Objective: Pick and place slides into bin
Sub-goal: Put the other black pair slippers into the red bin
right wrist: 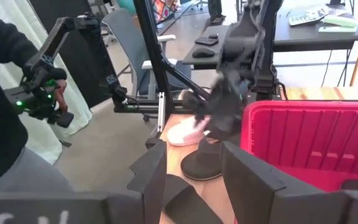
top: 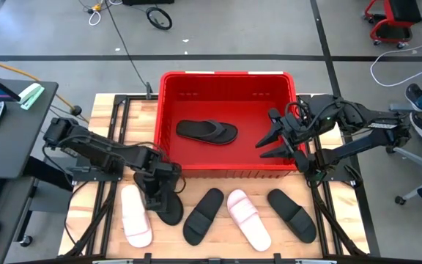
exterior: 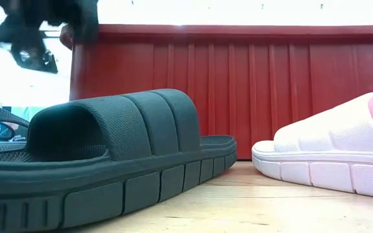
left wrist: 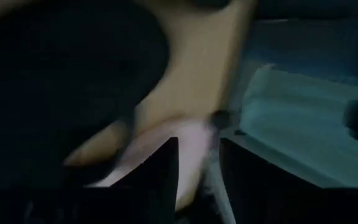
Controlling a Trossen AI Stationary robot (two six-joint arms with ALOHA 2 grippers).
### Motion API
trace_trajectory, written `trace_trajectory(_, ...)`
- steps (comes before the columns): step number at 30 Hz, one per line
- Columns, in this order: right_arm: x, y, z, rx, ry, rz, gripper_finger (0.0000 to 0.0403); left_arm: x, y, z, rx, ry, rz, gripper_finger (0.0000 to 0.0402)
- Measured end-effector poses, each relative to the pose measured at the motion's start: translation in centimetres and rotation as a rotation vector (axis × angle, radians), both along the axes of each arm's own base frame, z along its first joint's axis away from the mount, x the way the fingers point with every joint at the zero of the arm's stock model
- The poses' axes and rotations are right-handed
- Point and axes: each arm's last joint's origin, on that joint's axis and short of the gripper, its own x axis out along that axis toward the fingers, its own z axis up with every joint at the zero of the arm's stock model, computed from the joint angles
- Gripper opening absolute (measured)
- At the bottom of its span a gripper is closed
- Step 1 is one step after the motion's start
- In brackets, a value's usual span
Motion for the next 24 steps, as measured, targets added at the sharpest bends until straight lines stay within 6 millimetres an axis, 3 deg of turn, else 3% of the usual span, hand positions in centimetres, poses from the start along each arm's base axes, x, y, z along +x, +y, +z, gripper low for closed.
trace_trajectory(6, 0.0, 0.0, 0.0, 0.000, -0.002, 0.000, 0.0157, -1.3, 0.0, -2.2, 0.054, 0.095, 0.034, 0.0125)
trace_trajectory(15, 0.0, 0.0, 0.0, 0.001, -0.003, 0.000, 0.0157, -1.4, -0.7, -3.5, 0.095, 0.034, 0.057, 0.0114)
trace_trajectory(24, 0.0, 0.0, 0.0, 0.001, -0.005, 0.000, 0.0157, -1.1, -0.9, -3.7, 0.155, -0.014, 0.072, 0.0145)
